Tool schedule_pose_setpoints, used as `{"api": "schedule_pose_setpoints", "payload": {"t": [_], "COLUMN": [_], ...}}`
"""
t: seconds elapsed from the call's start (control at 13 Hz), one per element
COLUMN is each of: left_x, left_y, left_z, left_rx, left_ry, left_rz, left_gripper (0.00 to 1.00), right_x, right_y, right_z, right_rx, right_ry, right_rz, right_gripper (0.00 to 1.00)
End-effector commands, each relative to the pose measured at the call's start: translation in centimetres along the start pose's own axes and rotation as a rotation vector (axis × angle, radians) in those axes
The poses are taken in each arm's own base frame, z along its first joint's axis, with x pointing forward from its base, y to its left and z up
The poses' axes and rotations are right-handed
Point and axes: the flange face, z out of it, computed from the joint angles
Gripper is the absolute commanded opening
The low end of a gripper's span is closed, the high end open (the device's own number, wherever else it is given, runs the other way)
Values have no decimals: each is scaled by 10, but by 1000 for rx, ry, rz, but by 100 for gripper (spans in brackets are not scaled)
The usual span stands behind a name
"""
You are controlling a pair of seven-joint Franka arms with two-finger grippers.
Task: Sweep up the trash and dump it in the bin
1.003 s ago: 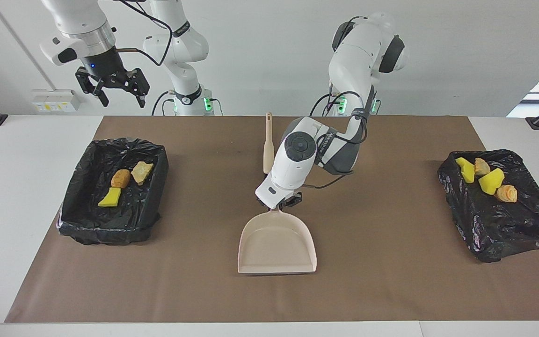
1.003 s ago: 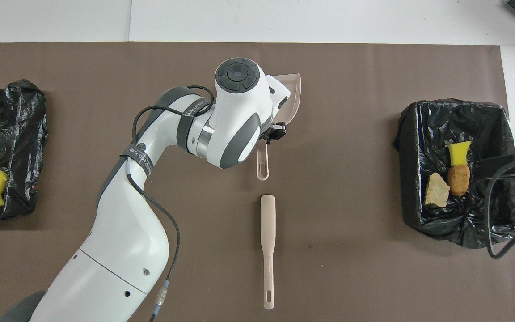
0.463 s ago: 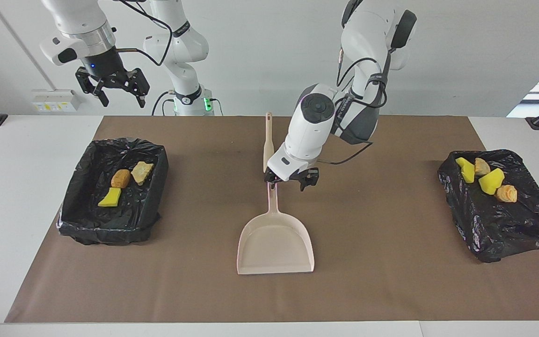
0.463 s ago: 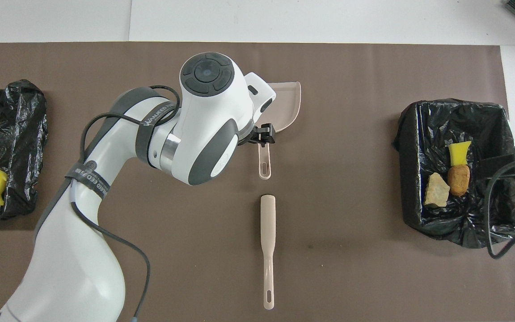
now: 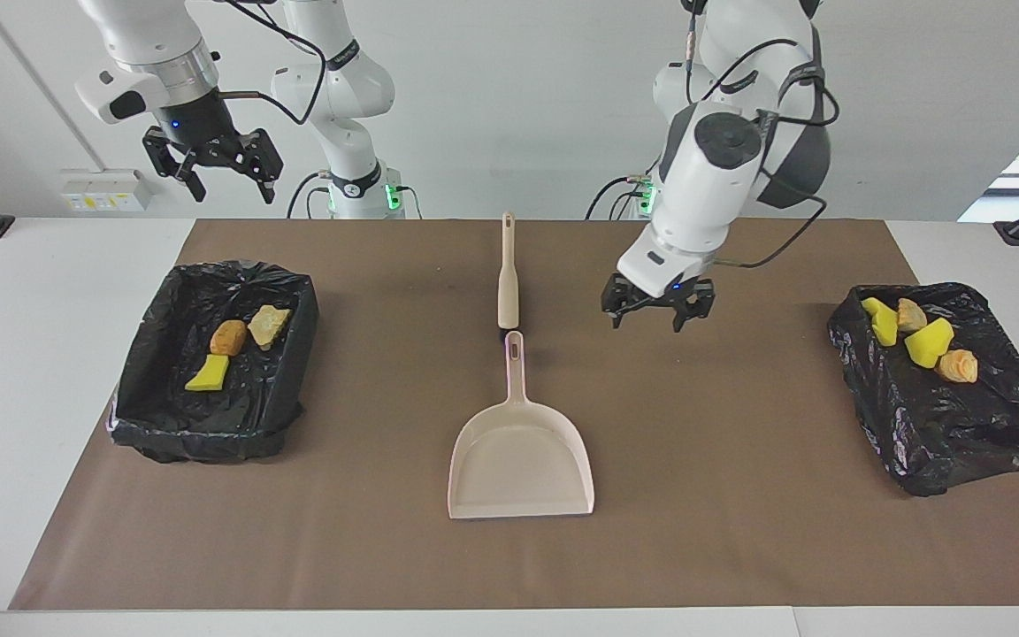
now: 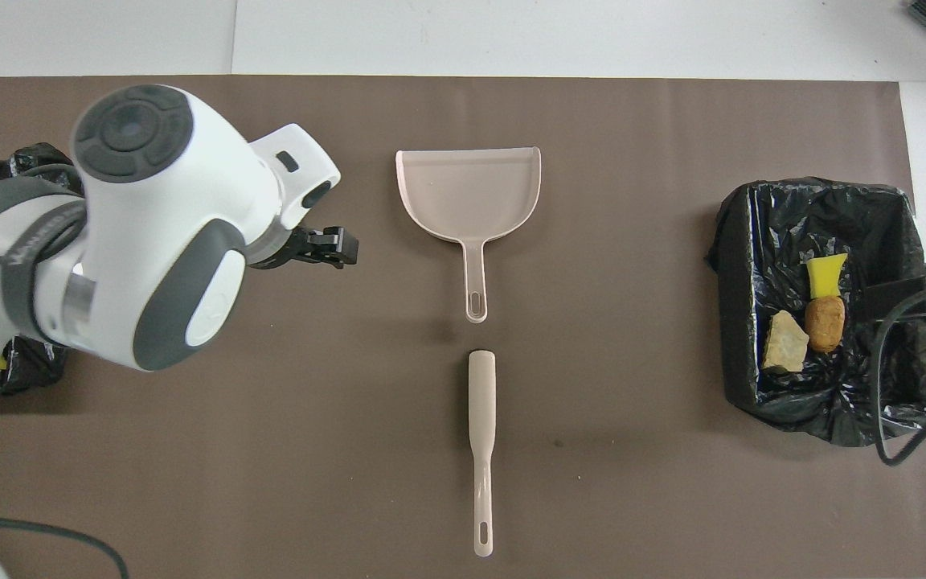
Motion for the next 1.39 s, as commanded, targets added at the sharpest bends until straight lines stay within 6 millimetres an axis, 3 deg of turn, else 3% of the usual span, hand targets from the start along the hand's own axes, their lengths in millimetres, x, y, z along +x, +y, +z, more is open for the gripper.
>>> {"api": "schedule_pose_setpoints", "payload": {"t": [0.0,0.31,0.46,0.62,0.85,1.08,1.31], "left_x": [-34,-53,-61,-69,-72,-73,-90], "left_y": [-71,-151,-170,-178,-184,-177,-177], "left_z": [-36,-95,-125,-159,-183,-194,-187], "left_rx": [2,-6,-1,62,69,61,52], "left_ry": [-21,0,-6,-21,-66,-73,-93], "left_rz": [55,13,48,71,84,97,87], "left_gripper": [100,100,100,100,100,100,100], "right_x": [-5,-5,-5,-4,-5,-5,-5], "right_y": [2,2,2,2,2,2,2], "right_z": [-3,-3,-3,-3,-3,-3,-3], "right_rx": [17,17,17,17,17,17,17], "right_ry": [-4,-4,-4,-6,-4,-4,-4], "right_rz": [-21,-21,-21,-21,-21,-21,-21], "right_gripper": [100,100,100,100,100,100,100]}}
